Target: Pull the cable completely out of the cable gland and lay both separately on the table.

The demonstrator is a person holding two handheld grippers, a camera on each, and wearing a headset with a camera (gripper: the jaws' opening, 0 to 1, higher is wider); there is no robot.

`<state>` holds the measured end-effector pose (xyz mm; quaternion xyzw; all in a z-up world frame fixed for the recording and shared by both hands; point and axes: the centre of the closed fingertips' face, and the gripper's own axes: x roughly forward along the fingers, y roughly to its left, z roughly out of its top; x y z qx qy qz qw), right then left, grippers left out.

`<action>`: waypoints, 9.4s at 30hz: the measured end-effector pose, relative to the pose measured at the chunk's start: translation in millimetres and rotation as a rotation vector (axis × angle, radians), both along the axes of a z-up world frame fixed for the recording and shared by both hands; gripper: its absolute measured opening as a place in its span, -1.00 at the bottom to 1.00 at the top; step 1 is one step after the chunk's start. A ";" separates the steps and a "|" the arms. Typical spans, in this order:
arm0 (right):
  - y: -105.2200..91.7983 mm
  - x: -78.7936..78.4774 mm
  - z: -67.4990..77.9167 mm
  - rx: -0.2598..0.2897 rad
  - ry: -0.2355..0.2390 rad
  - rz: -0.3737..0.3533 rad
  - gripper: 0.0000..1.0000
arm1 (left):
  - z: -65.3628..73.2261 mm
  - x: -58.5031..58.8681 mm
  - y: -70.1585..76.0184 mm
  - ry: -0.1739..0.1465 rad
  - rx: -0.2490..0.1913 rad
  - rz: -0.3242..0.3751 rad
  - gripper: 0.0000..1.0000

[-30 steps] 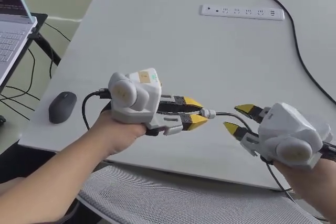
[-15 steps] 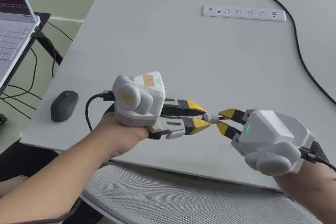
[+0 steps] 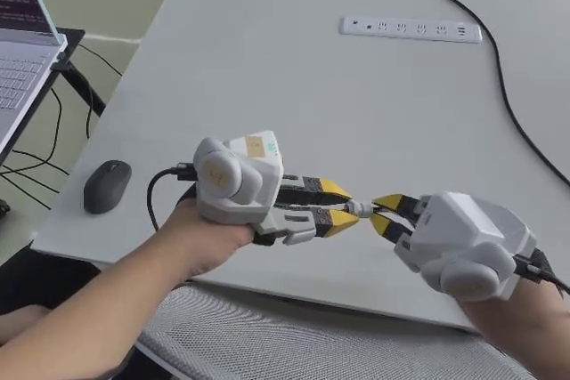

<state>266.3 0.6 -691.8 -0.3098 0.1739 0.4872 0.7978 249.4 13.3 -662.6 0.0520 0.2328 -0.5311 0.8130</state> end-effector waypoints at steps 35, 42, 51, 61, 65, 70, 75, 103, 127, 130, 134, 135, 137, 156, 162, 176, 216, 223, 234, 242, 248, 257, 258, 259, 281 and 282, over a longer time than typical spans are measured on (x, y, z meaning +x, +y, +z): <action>-52.2 13.8 -52.7 0.211 0.448 -0.407 -0.98 | -1.9 5.6 5.4 -0.001 0.003 0.023 -0.70; -51.6 12.5 -52.7 0.215 0.446 -0.399 -0.96 | -1.2 6.0 6.1 -0.001 0.002 0.026 -0.70; -51.5 9.0 -52.4 0.198 0.435 -0.368 -0.95 | -0.5 6.5 5.7 0.000 0.001 0.030 -0.70; -46.6 6.0 -47.1 0.159 0.393 -0.318 -0.71 | 3.0 3.6 7.5 0.011 0.003 0.033 -0.70; -33.7 6.9 -28.8 0.106 0.270 -0.204 -0.61 | 3.2 3.2 7.3 0.012 0.003 0.035 -0.70; -12.6 -0.3 -14.4 0.028 0.140 -0.069 -0.62 | 2.6 2.4 7.5 0.017 0.006 0.033 -0.70; 5.9 -6.8 -2.9 0.019 0.099 0.004 -0.66 | 1.8 3.6 8.8 0.020 0.006 0.032 -0.70; 14.5 -6.4 -3.7 -0.064 0.024 0.114 -1.00 | -7.5 4.6 8.8 0.034 0.003 0.027 -0.70; -28.2 4.1 -25.5 -0.007 0.220 -0.101 -1.00 | 1.4 10.3 4.4 0.016 -0.026 0.058 -0.70; -30.9 1.7 -28.8 -0.002 0.237 -0.111 -1.00 | -0.5 10.0 4.4 0.018 -0.018 0.056 -0.70; -31.7 -0.4 -30.9 0.003 0.248 -0.115 -1.00 | -1.9 9.3 1.9 0.016 -0.011 0.052 -0.70; -32.2 -0.5 -31.9 0.004 0.251 -0.117 -1.00 | -2.3 9.2 1.0 0.016 -0.011 0.052 -0.70; -34.2 -0.9 -34.1 -0.001 0.254 -0.120 -1.00 | -3.9 10.1 1.9 0.017 -0.005 0.056 -0.70; -52.5 4.7 -48.0 -0.040 0.281 -0.166 -1.00 | -10.4 13.4 -0.2 0.039 -0.012 0.042 -0.70; -53.2 7.0 -47.4 -0.041 0.284 -0.175 -1.00 | -12.2 16.3 1.0 0.042 -0.016 0.042 -0.69; -24.1 24.1 -35.3 -0.019 0.282 -0.177 -1.00 | -17.8 10.5 16.5 0.032 -0.013 0.045 -0.69; 83.7 82.6 -24.4 -0.144 0.215 -0.127 -1.00 | -52.7 -1.8 103.2 0.069 -0.037 0.077 -0.69; 122.3 89.0 -27.8 -0.145 0.193 -0.048 -1.00 | -68.1 -4.3 125.3 0.083 -0.031 0.099 -0.69; 188.7 81.9 -41.5 -0.181 0.177 0.077 -1.00 | -86.1 -12.0 161.5 0.111 -0.018 0.125 -0.69; 221.7 68.7 -68.8 -0.216 0.201 0.165 -1.00 | -95.5 -6.4 184.7 0.131 -0.032 0.189 -0.69; 232.1 57.5 -98.6 -0.230 0.278 0.182 -1.00 | -117.0 -7.3 189.0 0.158 -0.017 0.202 -0.69; 239.3 52.8 -124.0 -0.264 0.319 0.198 -1.00 | -131.8 -5.9 193.0 0.180 0.002 0.211 -0.69; 239.7 52.1 -126.6 -0.270 0.319 0.203 -1.00 | -133.0 -5.2 193.6 0.185 -0.003 0.215 -0.69; 239.8 52.3 -129.1 -0.274 0.318 0.204 -1.00 | -134.3 -5.0 193.9 0.185 -0.001 0.215 -0.69; 241.4 49.9 -130.1 -0.257 0.323 0.217 -1.00 | -145.7 -5.6 192.5 0.182 0.047 0.198 -0.68; 241.3 50.2 -130.2 -0.256 0.326 0.216 -1.00 | -146.2 -5.7 192.5 0.180 0.050 0.197 -0.68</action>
